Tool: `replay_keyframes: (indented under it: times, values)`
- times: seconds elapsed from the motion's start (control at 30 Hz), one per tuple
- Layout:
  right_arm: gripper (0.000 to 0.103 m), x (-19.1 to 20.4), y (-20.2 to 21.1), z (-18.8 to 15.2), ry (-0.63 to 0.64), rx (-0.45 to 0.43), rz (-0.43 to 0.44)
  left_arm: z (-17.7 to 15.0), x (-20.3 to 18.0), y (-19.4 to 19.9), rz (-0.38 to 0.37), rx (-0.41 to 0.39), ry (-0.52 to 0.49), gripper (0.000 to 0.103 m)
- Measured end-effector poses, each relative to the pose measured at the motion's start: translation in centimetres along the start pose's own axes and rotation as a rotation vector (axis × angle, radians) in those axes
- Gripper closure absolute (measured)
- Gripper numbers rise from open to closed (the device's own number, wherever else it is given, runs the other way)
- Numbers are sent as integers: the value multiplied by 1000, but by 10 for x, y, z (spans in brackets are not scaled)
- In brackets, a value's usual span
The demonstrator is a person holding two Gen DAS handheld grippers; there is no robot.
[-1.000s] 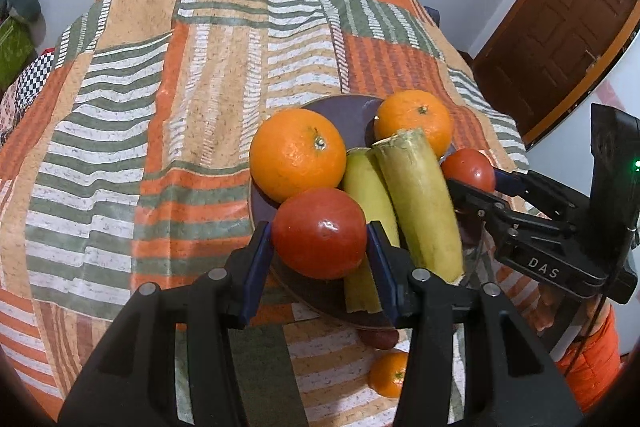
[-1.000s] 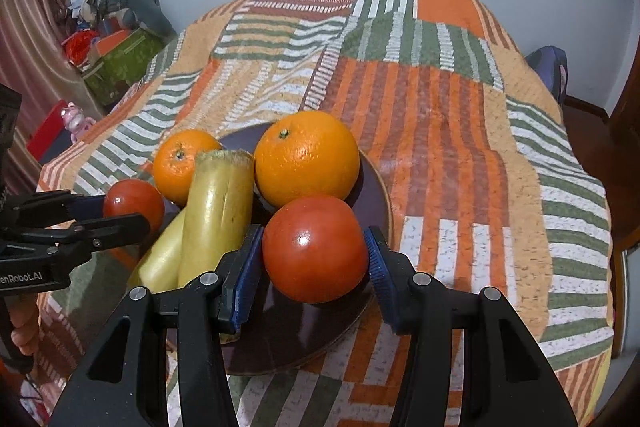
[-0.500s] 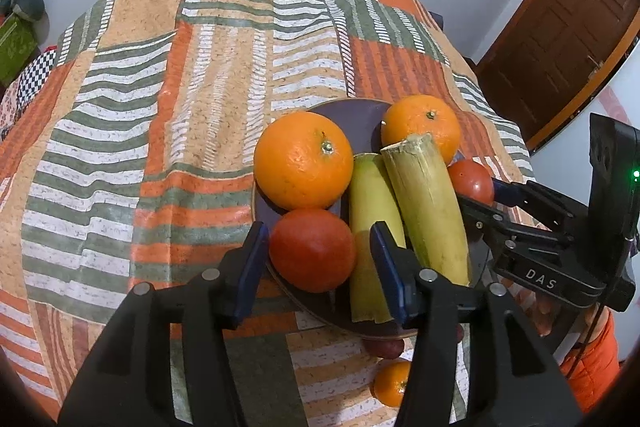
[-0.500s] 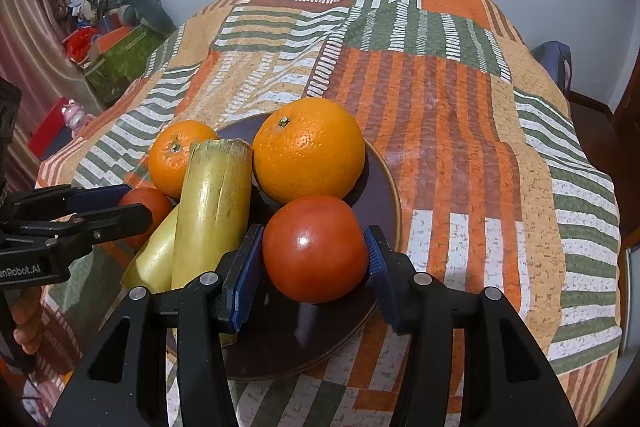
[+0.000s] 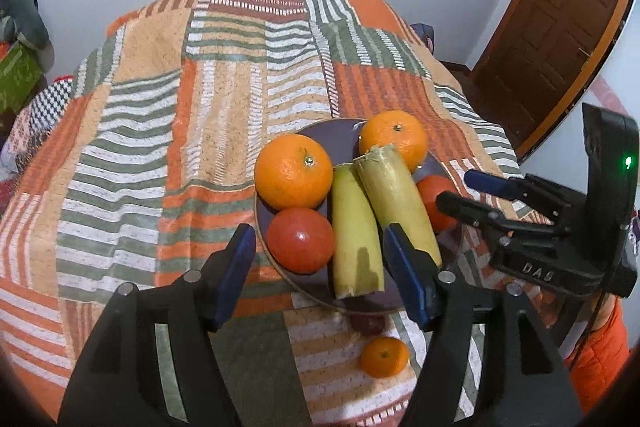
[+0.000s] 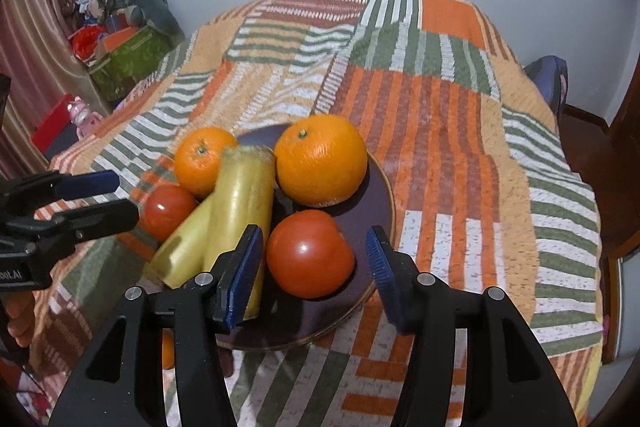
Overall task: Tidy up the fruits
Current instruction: 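Lower both tomatoes onto the plate and open both tools, then pull both tools back and move them toward the tangerines on the quilt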
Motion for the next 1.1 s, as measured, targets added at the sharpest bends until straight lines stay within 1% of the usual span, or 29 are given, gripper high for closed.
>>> replay_keyframes:
  times: [0.1,0.23,0.33,0.43,0.57,0.6,0.87,1.1]
  values:
    - [53,7,14,2,6,-23,0,-3,0,14,15,-15,-17,34]
    - [53,19,34,2,31,-50,-2,-7,-2,35,48,-36,-40,34]
    - [52,29,49,1,47,-64,-3,-11,-2,50,46,-38,-41,33]
    - [52,39,62,-2,65,-78,-3,-18,0,66,60,-46,-39,33]
    - [45,53,78,-8,81,-102,1,-30,1,87,71,-50,-40,32]
    - [45,58,82,-11,87,-107,2,-32,2,91,74,-50,-42,32]
    - [45,80,94,-29,107,-111,12,-60,9,118,100,-52,-59,32]
    - [45,92,91,-45,105,-89,22,-83,14,119,129,-21,-94,32]
Point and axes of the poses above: each gripper's, at about its wrist camera, not at the fingertips, and y roughly against the way its jaws point, x to its left, z to its top, the point moved 6 cm from there along -y, roughly the way its jaws point, and after that the axes turned 15 degrees about z, right-handed, at the moved point
